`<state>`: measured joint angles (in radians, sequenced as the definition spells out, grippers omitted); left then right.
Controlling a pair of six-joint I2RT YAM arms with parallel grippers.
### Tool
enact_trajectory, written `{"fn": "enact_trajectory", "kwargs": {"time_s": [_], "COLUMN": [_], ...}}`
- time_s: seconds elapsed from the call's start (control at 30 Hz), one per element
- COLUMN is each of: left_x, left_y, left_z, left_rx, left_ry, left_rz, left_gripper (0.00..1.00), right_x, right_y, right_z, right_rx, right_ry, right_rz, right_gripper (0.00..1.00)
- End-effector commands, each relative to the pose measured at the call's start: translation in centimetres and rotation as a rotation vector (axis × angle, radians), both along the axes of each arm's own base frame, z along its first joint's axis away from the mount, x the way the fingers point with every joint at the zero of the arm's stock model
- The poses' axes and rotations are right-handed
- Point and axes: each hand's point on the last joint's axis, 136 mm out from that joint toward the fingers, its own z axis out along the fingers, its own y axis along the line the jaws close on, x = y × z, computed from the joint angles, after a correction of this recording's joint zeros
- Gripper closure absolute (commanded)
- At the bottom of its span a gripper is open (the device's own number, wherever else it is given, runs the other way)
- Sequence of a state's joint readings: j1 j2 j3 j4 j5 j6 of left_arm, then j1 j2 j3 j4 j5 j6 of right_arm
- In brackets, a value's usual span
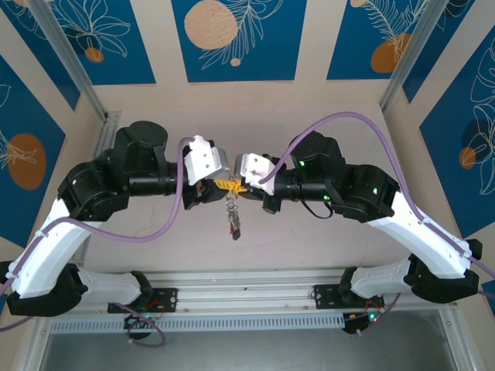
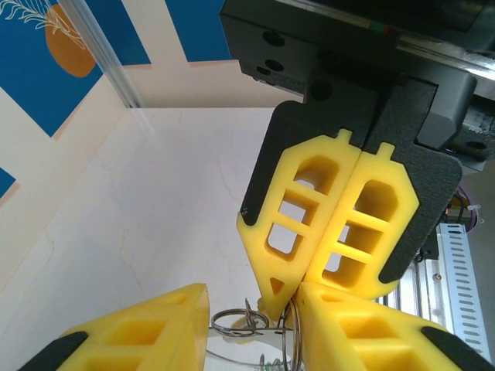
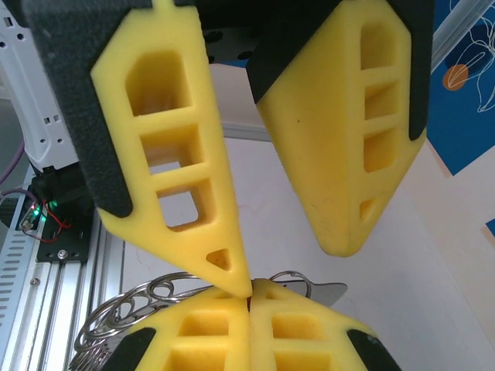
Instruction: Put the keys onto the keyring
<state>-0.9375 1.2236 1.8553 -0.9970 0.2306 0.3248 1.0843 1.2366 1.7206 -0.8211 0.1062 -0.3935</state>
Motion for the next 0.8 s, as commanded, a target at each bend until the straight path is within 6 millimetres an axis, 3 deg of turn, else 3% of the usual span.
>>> {"fn": "enact_trajectory", "kwargs": {"time_s": [0.0,0.33,0.4,0.5,0.57,0.77], "left_x": [0.1,0.2,0.1,0.1,0.0,-0.6], "left_y": [0.8,1.1,1.0,0.8,0.7,0.7], "left_z": [-0.5,-1.4,-1.6,-1.7,-1.7,-0.7], "left_rx": [0.037,0.065,0.066,0.071,0.067,0.027], "left_ry": [-0.017,-0.011,-0.003,0.003,0.004,-0.013], "left_rz": [0.025,0.037,0.025,0.020,0.015,-0.013], "left_gripper": [0.65,0.72,0.82,0.88,0.99,1.00], "right_x": [-0.3,0.2,0.0,-0.1,-0.1,-0.4], "right_y": [-0.4,-0.5,-0.4,-0.3,-0.3,-1.0], "right_z": [3.6,3.3,3.3,3.5,3.5,4.1], "right_rx": [0.094,0.091,0.094,0.102,0.105,0.141], "right_ry": [-0.065,-0.053,-0.050,-0.049,-0.050,-0.046], "right_rz": [0.005,-0.009,0.000,0.005,0.006,0.002], "right_gripper": [1.00,1.00,1.00,1.00,1.00,0.97]}}
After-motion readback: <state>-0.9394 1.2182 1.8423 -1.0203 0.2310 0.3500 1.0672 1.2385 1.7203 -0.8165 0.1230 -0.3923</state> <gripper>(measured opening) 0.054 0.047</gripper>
